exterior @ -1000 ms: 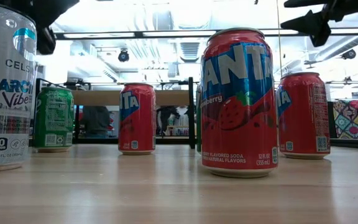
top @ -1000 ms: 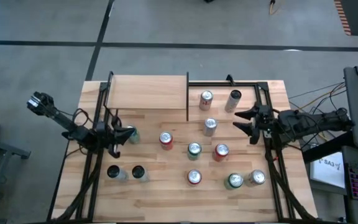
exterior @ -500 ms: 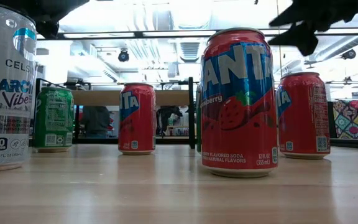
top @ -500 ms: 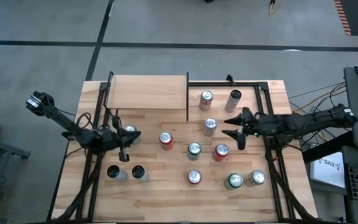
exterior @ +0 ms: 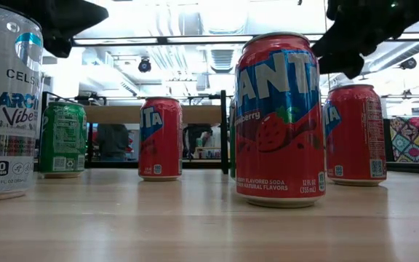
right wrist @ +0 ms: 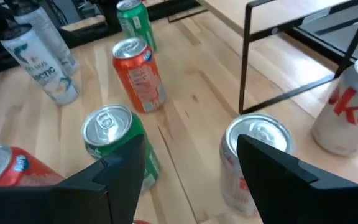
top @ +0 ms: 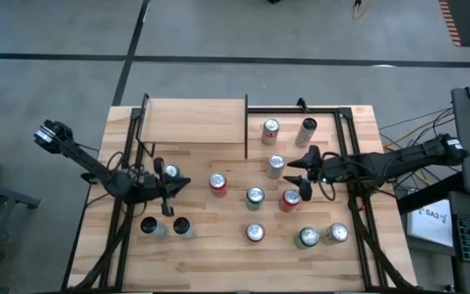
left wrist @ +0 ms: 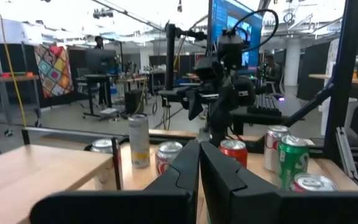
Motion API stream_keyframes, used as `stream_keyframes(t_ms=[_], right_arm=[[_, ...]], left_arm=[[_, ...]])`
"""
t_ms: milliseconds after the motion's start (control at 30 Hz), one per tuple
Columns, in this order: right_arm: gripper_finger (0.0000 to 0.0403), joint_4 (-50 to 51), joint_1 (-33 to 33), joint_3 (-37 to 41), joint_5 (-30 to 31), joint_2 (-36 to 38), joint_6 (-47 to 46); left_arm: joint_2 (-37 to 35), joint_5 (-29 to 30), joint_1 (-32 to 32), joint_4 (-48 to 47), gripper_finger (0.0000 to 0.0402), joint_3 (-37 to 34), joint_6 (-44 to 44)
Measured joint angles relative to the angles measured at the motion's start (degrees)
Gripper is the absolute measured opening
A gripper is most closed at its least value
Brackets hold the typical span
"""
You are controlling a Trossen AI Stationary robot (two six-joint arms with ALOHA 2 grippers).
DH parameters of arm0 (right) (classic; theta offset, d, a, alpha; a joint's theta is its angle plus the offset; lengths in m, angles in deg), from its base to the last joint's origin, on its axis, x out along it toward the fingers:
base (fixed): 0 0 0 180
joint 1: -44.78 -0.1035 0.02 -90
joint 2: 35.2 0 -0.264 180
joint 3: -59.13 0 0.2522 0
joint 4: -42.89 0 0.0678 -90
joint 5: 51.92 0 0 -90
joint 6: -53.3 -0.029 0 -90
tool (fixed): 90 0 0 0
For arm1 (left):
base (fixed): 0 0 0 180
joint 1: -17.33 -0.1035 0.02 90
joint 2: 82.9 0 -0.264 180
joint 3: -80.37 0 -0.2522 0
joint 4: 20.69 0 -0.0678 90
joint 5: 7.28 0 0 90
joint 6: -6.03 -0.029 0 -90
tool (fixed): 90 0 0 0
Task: Place canned beverage on shelf
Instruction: Put the middle silver soda can on the shelf
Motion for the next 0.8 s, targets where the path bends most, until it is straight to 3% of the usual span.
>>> stream_keyframes(t_ms=[200,800], right_arm=[[0.024,-9.3,0.0,0.0,0.0,-4.2,0.9],[0.024,-8.5,0.0,-3.3,0.0,-6.4,8.1]], left_arm=[[3.8,0.0,0.0,0.0,0.0,1.5,2.0],[8.7,0.0,0.0,0.0,0.0,5.9,-0.3]])
